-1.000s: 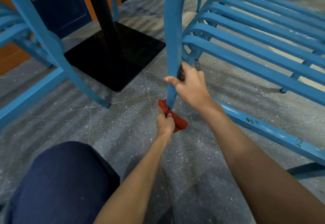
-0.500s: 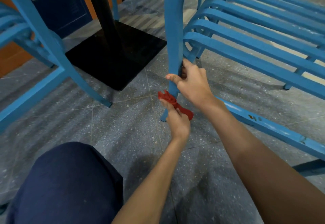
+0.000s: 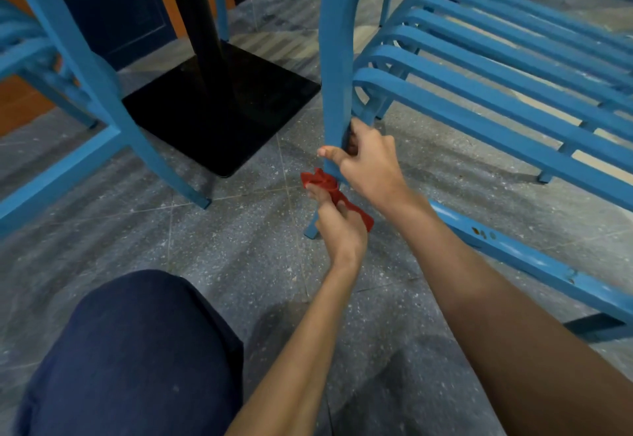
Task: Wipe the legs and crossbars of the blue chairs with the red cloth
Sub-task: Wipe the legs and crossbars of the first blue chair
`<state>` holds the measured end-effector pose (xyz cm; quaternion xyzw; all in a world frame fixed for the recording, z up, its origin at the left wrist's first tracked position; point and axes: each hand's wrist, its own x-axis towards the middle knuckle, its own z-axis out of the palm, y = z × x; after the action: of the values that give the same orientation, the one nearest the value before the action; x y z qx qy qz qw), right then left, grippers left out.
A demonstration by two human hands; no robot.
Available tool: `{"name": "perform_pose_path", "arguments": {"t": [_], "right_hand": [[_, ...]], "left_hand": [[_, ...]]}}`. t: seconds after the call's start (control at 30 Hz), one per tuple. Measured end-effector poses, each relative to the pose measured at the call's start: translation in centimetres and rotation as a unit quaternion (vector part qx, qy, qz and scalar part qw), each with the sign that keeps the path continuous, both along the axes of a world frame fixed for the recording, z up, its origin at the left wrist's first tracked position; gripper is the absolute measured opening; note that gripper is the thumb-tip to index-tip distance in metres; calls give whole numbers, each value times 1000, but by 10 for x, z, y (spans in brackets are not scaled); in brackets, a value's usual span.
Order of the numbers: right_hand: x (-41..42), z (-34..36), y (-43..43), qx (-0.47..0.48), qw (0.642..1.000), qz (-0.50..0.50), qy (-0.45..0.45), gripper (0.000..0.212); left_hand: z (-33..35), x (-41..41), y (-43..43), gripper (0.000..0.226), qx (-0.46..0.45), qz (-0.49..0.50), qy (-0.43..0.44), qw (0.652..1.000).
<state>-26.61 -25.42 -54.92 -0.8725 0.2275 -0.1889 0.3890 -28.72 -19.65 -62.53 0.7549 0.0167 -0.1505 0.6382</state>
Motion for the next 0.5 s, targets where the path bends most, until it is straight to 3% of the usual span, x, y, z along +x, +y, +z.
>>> {"name": "perform_pose_path", "arguments": {"t": [0.2, 0.27, 0.4, 0.5], "right_hand": [[1, -1, -1, 8, 1000, 5, -3, 28], [1, -1, -2, 13, 1000, 6, 3, 29], [2, 1, -1, 19, 1000, 9, 8, 28], [1, 2, -2, 14, 1000, 12, 9, 28]], "left_hand": [[-17, -12, 11, 63, -17, -5, -120, 993], [-32, -5, 11, 66, 14, -25, -102, 994], [-36, 6, 15, 55, 48, -31, 24, 998], [-25, 7, 10, 58, 69, -25, 13, 997]]}}
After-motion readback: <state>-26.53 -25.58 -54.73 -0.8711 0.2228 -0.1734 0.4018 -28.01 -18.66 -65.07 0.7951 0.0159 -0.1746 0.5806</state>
